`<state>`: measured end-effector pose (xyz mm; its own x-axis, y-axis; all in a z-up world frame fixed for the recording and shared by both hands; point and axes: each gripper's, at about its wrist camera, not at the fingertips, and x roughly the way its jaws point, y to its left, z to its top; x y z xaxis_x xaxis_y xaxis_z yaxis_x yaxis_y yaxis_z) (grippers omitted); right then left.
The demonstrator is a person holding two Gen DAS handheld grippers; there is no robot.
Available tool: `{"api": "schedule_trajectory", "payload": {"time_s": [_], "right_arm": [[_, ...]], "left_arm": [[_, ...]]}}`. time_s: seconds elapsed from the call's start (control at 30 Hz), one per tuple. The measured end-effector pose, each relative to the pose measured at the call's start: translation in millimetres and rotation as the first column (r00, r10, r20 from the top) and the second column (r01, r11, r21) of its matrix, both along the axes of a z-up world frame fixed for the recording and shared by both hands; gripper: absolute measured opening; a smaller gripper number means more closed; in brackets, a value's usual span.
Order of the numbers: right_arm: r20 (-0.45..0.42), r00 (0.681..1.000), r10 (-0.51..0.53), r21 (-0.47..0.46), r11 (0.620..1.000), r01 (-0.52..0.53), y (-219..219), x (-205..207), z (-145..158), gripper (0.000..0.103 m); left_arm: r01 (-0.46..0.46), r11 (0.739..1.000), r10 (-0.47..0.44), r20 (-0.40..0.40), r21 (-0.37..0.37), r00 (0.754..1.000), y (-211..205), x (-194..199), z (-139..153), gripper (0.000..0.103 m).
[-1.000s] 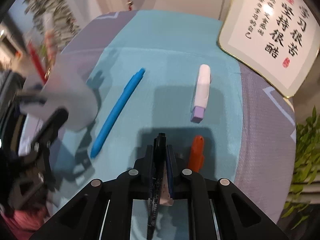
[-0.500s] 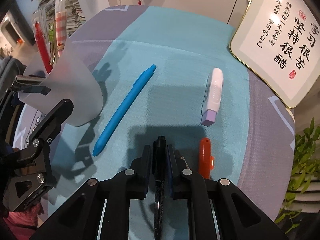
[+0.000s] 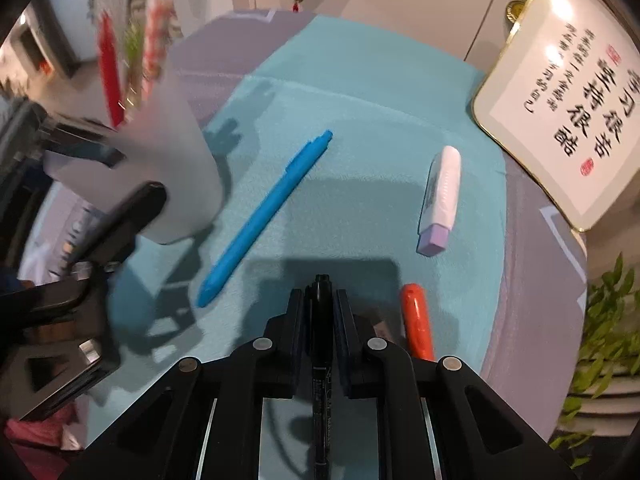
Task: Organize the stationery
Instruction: 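Lift the black marker with the right gripper and drop it into the cup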
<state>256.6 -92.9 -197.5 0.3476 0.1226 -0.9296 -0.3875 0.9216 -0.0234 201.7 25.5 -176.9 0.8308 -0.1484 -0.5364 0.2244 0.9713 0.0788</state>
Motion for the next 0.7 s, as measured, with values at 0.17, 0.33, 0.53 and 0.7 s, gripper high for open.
{"api": "schedule_trajectory", "payload": {"time_s": [0.17,0.33,0.53,0.7], "right_arm": [[0.072,0.996,-0.048,0.146,0.989,0.037,-18.9,-21.6,35.7,0.015],[0.164,0.983,-0.087,0.2,0.978,0.053,-37.2,-36.0,72.5,0.015],[0.289,0.953,-0.096,0.275,0.961,0.013,-40.8,-51.5,123.2,0.012],[0.4,0.914,-0.07,0.337,0.938,-0.075,-18.0,-49.3,169.0,0.012]], "left_arm": [[0.0,1.0,0.0,0.0,0.0,1.0,-0.1,-0.1,-0.1,0.073],[0.0,1.0,0.0,0.0,0.0,1.0,0.5,0.0,0.0,0.073],[0.0,1.0,0.0,0.0,0.0,1.0,0.2,-0.1,-0.2,0.073],[0.0,1.0,0.0,0.0,0.0,1.0,-0.3,-0.2,-0.3,0.073]]}}
